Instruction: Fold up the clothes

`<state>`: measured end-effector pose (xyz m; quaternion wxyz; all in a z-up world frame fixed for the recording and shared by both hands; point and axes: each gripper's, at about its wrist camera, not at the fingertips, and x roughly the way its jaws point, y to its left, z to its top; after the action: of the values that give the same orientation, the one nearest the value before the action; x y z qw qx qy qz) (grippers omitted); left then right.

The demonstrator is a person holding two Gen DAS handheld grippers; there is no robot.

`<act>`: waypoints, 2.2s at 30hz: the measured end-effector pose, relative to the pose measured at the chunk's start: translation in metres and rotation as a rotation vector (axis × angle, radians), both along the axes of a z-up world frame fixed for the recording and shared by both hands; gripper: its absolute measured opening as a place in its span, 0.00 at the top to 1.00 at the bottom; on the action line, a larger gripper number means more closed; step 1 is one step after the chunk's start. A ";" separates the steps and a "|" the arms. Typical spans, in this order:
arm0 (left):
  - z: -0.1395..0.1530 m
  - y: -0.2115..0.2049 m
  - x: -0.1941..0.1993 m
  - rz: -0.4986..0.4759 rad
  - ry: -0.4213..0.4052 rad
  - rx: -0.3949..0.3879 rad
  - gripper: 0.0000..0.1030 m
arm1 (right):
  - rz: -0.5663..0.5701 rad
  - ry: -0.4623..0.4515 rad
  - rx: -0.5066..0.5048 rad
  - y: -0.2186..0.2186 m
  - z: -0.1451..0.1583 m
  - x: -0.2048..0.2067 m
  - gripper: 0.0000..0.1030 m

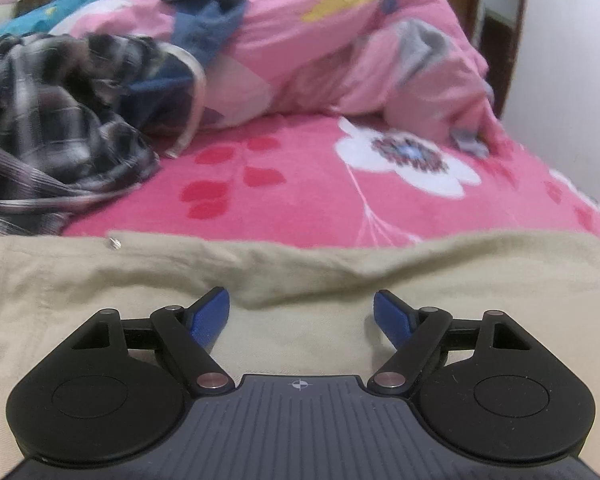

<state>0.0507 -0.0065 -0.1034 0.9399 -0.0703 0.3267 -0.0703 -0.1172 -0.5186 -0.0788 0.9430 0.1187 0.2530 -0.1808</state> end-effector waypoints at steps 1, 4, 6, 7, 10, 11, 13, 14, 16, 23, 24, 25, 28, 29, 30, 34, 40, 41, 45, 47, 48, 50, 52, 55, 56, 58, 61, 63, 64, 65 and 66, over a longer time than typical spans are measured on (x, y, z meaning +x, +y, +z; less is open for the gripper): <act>0.002 0.003 0.003 0.013 0.010 -0.008 0.22 | 0.053 -0.017 -0.013 0.019 0.006 0.003 0.95; 0.009 0.013 0.014 0.051 0.039 -0.031 0.22 | 0.196 -0.060 -0.016 0.075 0.020 0.016 0.94; 0.009 0.024 0.025 0.056 0.080 -0.088 0.25 | 0.286 -0.084 0.000 0.111 0.025 0.026 0.94; 0.010 0.028 0.028 0.063 0.081 -0.111 0.25 | 0.327 -0.092 0.019 0.129 0.026 0.031 0.94; 0.011 0.038 0.032 0.079 0.072 -0.168 0.25 | 0.523 -0.099 0.046 0.189 0.029 0.055 0.94; 0.010 0.042 0.033 0.083 0.082 -0.198 0.25 | 0.581 -0.098 0.034 0.211 0.031 0.058 0.88; 0.010 0.050 0.033 0.080 0.088 -0.234 0.25 | 0.697 -0.094 -0.004 0.255 0.034 0.069 0.83; 0.010 0.053 0.032 0.075 0.087 -0.242 0.25 | 0.738 -0.086 -0.012 0.273 0.032 0.079 0.83; 0.012 0.060 0.028 0.070 0.083 -0.255 0.25 | 0.796 -0.045 0.030 0.301 0.026 0.098 0.83; 0.001 0.078 0.024 0.029 0.057 -0.303 0.28 | 0.765 0.139 0.127 0.316 -0.025 0.153 0.89; 0.000 0.078 0.023 0.022 0.049 -0.303 0.28 | 0.723 0.150 0.155 0.298 -0.032 0.159 0.96; -0.002 0.078 0.022 0.015 0.040 -0.302 0.28 | 0.664 0.147 0.195 0.274 -0.034 0.162 1.00; -0.004 0.079 0.020 0.005 0.023 -0.304 0.27 | 0.390 0.117 0.238 0.199 -0.031 0.162 1.00; -0.004 0.079 0.020 0.004 0.021 -0.303 0.27 | 0.257 0.108 0.205 0.172 -0.028 0.156 1.00; -0.005 0.078 0.020 0.002 0.020 -0.302 0.27 | 0.133 0.111 0.166 0.147 -0.027 0.148 0.97; -0.005 0.079 0.019 -0.001 0.015 -0.301 0.26 | -0.266 0.061 0.184 0.059 -0.024 0.085 0.92; 0.006 0.070 0.016 0.020 0.032 -0.272 0.23 | -0.246 -0.172 0.196 0.063 0.005 -0.013 0.92; 0.009 0.068 0.014 0.028 0.037 -0.266 0.22 | -0.193 -0.180 0.185 0.074 0.006 -0.017 0.92; 0.028 0.054 -0.010 0.031 -0.010 -0.195 0.22 | 0.071 -0.178 0.130 0.127 0.003 -0.013 0.92; 0.035 0.047 -0.027 0.007 -0.044 -0.153 0.19 | 0.207 -0.166 0.089 0.155 -0.002 -0.005 0.92; 0.036 0.041 -0.035 -0.011 -0.052 -0.130 0.18 | 0.263 -0.155 0.067 0.167 -0.006 -0.001 0.92; 0.035 0.031 -0.049 -0.043 -0.055 -0.090 0.17 | 0.360 -0.106 0.016 0.188 -0.015 0.009 0.92; 0.030 0.022 -0.061 -0.070 -0.046 -0.056 0.15 | 0.415 -0.050 -0.029 0.196 -0.022 0.016 0.93; 0.015 0.019 -0.065 -0.072 -0.001 -0.022 0.13 | 0.412 -0.017 -0.001 0.168 -0.030 0.015 0.96; 0.010 0.021 -0.065 -0.061 0.006 -0.019 0.13 | 0.362 -0.015 0.029 0.147 -0.032 0.013 0.96; 0.001 0.024 -0.067 -0.040 0.021 -0.013 0.13 | 0.251 -0.010 0.089 0.102 -0.034 0.009 0.97; -0.002 0.025 -0.068 -0.047 0.007 -0.002 0.13 | 0.026 0.003 0.114 0.034 -0.030 -0.001 1.00; -0.004 0.020 -0.067 -0.052 0.001 0.033 0.12 | -0.122 0.012 0.122 -0.004 -0.024 -0.008 1.00; -0.004 0.018 -0.068 -0.051 0.000 0.042 0.11 | -0.179 0.018 0.095 -0.010 -0.020 -0.011 0.91; -0.005 0.016 -0.068 -0.050 -0.002 0.050 0.10 | -0.186 0.003 0.079 -0.008 -0.015 -0.012 0.91; -0.005 0.014 -0.068 -0.050 -0.003 0.059 0.10 | -0.187 -0.014 0.065 -0.006 -0.010 -0.013 0.91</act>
<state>-0.0177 0.0073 -0.1085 0.9401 -0.0345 0.3287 -0.0841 -0.1298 -0.5246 -0.0884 0.9193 0.1738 0.2401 -0.2588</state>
